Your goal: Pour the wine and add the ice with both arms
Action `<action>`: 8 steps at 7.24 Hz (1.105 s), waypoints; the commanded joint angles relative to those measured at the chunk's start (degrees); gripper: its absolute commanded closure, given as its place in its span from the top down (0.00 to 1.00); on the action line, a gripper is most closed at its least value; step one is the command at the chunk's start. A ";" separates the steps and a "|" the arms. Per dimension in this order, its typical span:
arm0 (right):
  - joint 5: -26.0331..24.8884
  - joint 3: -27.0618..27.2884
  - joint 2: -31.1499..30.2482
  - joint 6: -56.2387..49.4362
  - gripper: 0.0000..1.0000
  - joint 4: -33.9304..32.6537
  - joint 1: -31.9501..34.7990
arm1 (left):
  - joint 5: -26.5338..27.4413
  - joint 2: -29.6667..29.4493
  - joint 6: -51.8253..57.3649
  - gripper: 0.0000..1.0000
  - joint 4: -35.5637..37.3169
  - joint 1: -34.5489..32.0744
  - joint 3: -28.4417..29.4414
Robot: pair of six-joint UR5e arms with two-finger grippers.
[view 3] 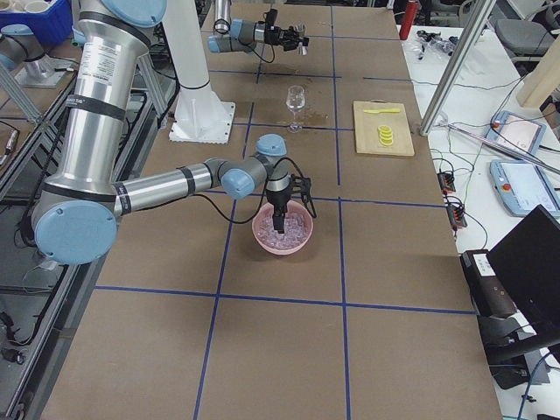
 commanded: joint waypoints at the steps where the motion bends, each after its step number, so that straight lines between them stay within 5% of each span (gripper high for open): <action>1: -0.04 -0.55 0.00 -0.07 0.83 -0.14 -0.95 | 0.01 1.07 -0.01 0.00 -0.65 0.05 0.00; 3: 0.05 -0.64 0.09 -0.42 0.62 -0.31 -0.86 | 0.10 1.25 -0.01 0.00 -1.10 0.05 0.00; 8: 0.05 -1.52 0.44 -0.95 0.61 -0.40 -0.95 | 0.10 1.25 -0.01 0.00 -1.19 0.05 0.09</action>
